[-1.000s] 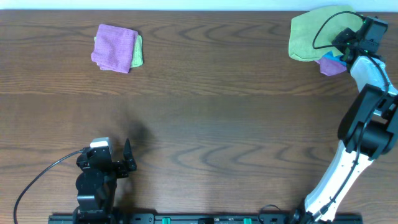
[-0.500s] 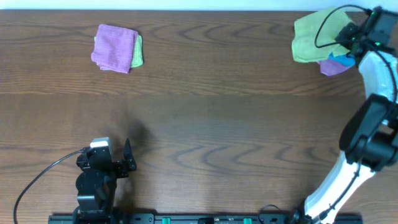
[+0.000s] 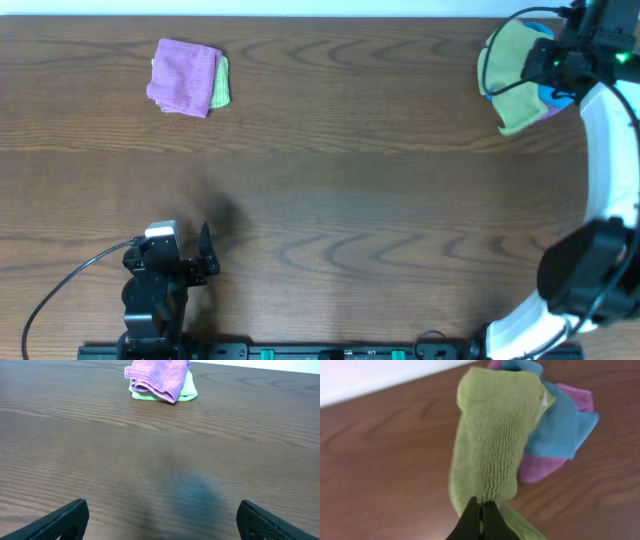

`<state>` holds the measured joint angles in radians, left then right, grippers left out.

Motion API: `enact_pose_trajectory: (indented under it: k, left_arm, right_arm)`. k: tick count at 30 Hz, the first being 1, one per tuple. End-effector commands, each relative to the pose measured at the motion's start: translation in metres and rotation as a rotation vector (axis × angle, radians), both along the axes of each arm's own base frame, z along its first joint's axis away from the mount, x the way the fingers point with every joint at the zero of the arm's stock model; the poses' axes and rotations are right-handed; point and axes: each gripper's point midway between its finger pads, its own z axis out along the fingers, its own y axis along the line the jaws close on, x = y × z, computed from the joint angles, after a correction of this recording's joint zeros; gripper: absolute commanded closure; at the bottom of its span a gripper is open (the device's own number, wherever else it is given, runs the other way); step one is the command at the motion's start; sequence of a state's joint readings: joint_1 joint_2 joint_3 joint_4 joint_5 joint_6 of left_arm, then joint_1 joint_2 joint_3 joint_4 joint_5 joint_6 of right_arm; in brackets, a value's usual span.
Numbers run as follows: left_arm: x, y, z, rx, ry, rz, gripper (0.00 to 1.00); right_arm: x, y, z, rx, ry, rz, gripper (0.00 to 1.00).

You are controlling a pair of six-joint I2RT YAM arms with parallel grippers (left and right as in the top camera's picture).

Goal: Fold the cloth
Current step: 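Pull the green cloth with the right gripper to the table center and release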

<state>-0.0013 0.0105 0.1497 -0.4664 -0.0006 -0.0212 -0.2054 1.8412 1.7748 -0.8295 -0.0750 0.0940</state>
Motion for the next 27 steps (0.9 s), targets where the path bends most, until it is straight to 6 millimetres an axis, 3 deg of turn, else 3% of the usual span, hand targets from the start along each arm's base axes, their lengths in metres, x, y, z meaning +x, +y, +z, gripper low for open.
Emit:
enact_pose_trajectory:
  k: [1,7,12,15,20,27]
  left_arm:
    - [0.0,0.002,-0.007,0.02,0.014,0.002,0.05]
    - [0.0,0.002,-0.007,0.02,0.014,0.002,0.05]
    - [0.0,0.002,-0.007,0.02,0.014,0.002,0.05]
    - [0.0,0.002,-0.007,0.02,0.014,0.002,0.04]
    - [0.0,0.002,-0.007,0.02,0.014,0.002,0.05]
    - [0.0,0.002,-0.007,0.02,0.014,0.002,0.05]
  right_arm:
    - [-0.019,0.035,0.044,-0.045,-0.048,0.112,0.99]
    - [-0.072,0.108,0.074,-0.061,-0.017,0.3,0.99]
    - [-0.114,0.166,0.088,-0.057,0.001,0.46,0.99]
    - [-0.146,0.213,0.093,-0.012,0.02,0.615,0.99]
    - [-0.187,0.275,0.094,0.041,0.043,0.813,0.99]
    - [-0.219,0.333,0.094,0.048,0.025,0.988,0.99]
